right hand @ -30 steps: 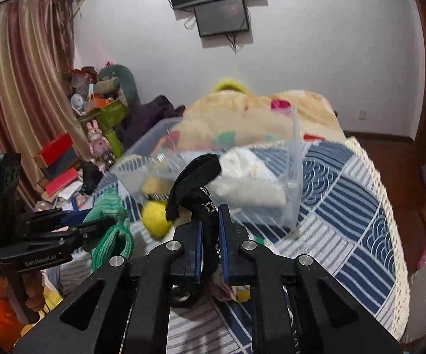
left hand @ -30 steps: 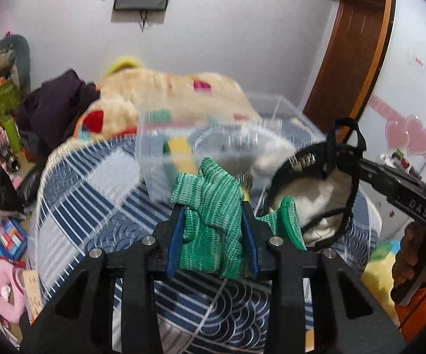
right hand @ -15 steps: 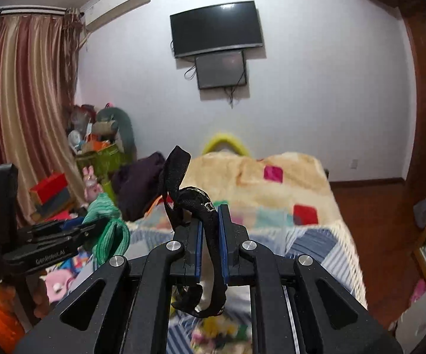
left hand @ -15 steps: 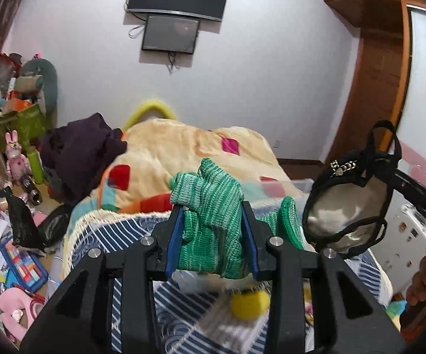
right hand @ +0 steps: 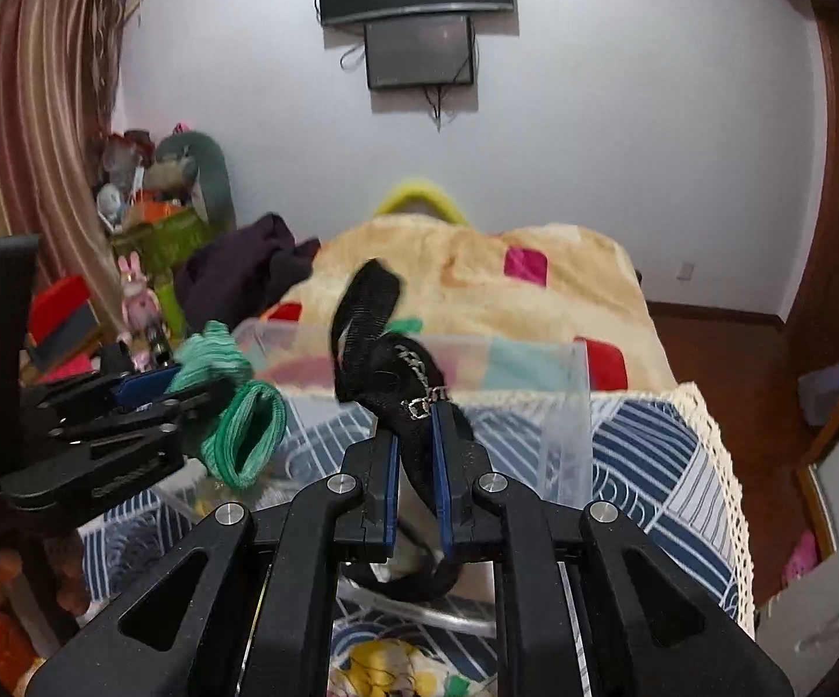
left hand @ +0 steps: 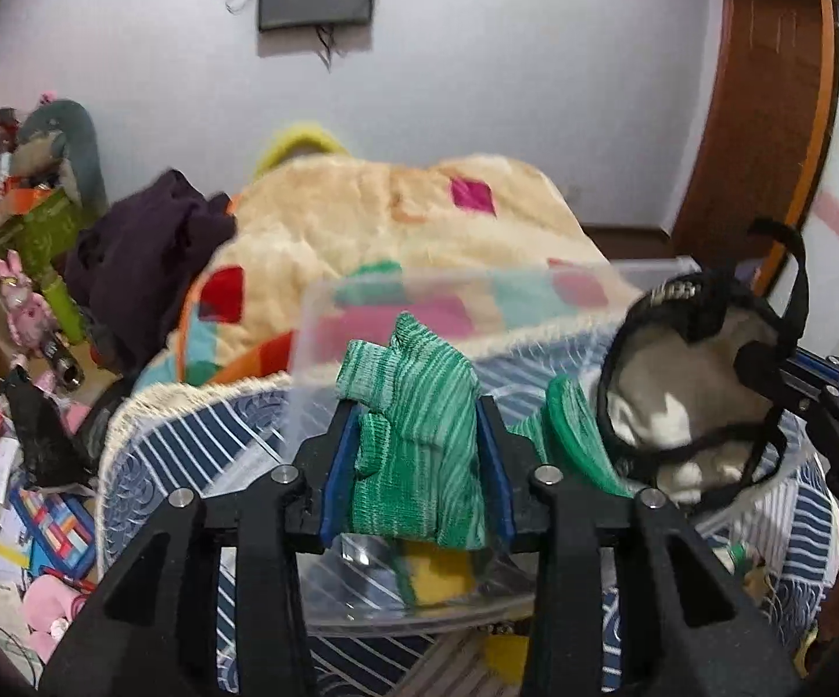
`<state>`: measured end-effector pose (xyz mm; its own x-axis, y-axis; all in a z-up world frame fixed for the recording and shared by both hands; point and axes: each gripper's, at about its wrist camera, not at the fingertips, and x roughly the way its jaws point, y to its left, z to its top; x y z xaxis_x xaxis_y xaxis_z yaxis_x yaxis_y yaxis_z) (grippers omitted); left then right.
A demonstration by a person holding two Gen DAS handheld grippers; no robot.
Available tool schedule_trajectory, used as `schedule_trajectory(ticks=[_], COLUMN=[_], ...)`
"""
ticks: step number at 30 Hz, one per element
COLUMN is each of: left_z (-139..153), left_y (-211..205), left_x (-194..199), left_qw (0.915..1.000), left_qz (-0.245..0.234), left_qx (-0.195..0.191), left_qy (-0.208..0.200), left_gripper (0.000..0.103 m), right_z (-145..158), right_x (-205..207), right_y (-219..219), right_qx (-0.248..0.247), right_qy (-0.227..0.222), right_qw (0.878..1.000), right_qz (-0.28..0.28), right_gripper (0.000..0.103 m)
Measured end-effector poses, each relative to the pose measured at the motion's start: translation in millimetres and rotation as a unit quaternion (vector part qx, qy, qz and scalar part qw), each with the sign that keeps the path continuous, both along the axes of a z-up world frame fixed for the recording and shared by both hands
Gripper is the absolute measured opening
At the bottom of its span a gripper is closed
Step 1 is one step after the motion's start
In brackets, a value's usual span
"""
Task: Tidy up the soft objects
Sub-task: 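Lower the strapped cloth into the clear box with the right tool while the left tool drops the glove in, then grasp the floral scrunchie with the right tool while the left tool grasps the yellow felt ball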
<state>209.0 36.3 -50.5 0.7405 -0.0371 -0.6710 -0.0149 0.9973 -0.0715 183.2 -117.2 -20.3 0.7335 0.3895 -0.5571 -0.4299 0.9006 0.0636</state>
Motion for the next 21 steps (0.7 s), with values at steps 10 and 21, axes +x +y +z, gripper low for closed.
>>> schedule_trajectory(ticks=[10,21], left_z=[11,13], left_y=[-2,1], left_x=[-19,-66], left_qw=[0.9996,0.9982], left_qz=[-0.019,-0.03], left_qx=[-0.018,-0.035], left_qy=[-0.013,-0.038], left_gripper=[0.074,0.097], right_z=[-6,3], right_x=[-6,-36], right_y=[-18,-28], right_qx=[-0.018,-0.025], right_qy=[0.024,-0.007], right_qw=[0.999,1.0], right_qz=[-0.012,0.001], right_gripper=[0.069,0.087])
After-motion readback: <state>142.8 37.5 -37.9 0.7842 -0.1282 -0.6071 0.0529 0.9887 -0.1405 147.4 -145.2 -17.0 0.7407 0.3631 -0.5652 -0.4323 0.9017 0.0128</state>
